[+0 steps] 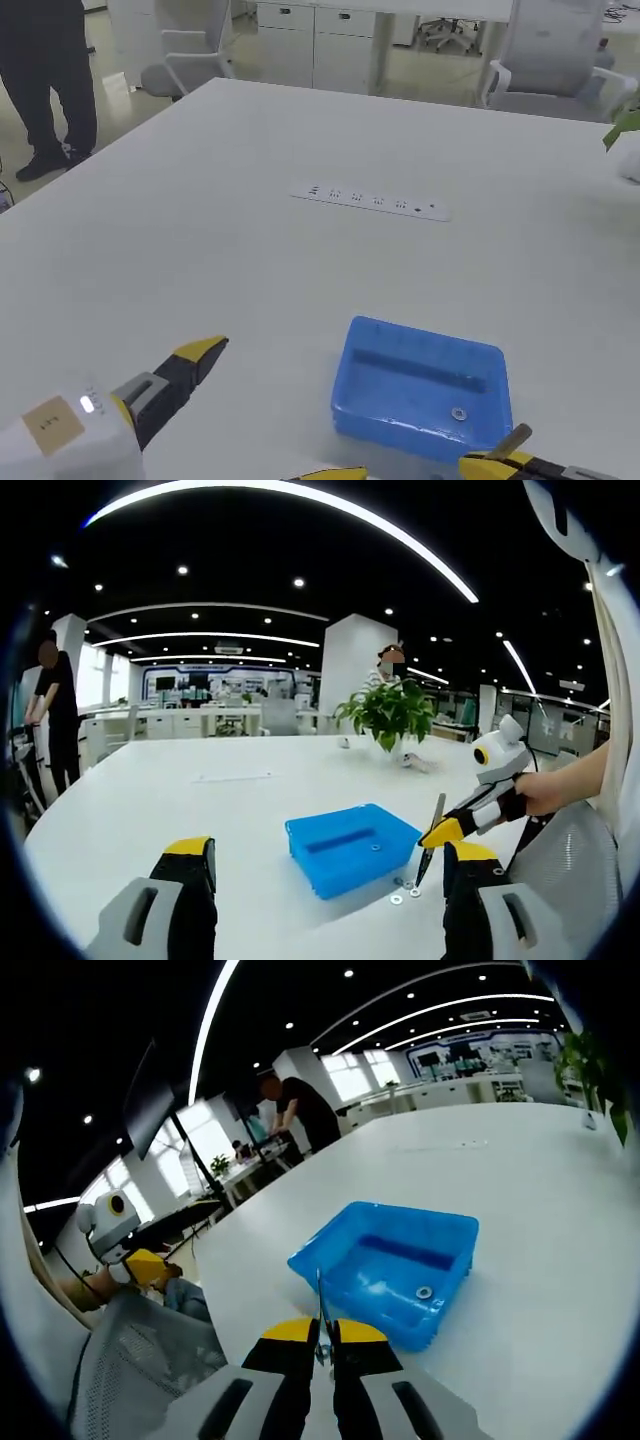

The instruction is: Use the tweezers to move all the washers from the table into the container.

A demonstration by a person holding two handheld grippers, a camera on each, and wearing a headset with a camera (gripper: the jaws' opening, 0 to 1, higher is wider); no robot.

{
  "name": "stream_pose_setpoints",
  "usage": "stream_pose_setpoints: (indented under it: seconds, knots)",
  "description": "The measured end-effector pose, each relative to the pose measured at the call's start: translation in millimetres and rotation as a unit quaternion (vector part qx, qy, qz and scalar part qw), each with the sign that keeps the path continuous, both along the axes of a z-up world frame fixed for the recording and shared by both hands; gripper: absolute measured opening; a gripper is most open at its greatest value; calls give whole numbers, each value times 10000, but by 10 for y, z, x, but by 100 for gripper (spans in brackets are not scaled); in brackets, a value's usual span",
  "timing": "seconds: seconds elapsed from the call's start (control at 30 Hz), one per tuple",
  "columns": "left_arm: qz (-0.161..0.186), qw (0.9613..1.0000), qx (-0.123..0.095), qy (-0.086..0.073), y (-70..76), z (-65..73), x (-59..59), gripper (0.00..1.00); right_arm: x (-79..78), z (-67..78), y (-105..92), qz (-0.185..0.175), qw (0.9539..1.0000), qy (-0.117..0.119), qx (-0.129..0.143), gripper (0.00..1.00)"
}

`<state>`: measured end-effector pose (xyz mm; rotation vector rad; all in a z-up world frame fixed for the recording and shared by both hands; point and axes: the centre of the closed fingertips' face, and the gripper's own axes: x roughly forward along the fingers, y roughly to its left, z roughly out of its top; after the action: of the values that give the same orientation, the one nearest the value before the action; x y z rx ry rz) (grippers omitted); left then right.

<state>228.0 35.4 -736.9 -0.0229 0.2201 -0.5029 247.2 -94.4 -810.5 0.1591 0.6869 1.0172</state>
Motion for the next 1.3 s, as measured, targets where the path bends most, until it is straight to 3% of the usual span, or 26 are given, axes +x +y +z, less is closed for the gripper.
stream_pose_setpoints:
  seconds: [0.27, 0.57, 0.77, 0.87, 0.97, 1.13, 1.3]
  knots:
    - [-20, 10000, 19, 23, -4, -10, -3, 96, -46, -88, 25, 113, 9998, -39, -172, 3]
    - [-32, 10000, 40, 24, -10, -12, 2, 97, -96, -106, 63, 472, 9958, -529, -576, 3]
    - [-16, 10000, 91, 24, -3, -20, 3, 97, -250, -112, 162, 1027, 9871, -911, -820, 3]
    - [-35, 9999, 146, 44, -11, -38, -1, 96, -269, -111, 191, 1317, 9767, -1269, -1124, 3]
    - [-79, 9997, 198, 72, -31, -58, -8, 96, -307, -98, 248, 1428, 9743, -1306, -1153, 3]
    - [-91, 9994, 315, 115, -36, -87, -14, 96, -305, -109, 236, 1384, 9781, -1183, -1006, 3]
    - [-113, 9997, 210, 11, -33, -35, -19, 96, -296, -102, 227, 1204, 9831, -1049, -897, 3]
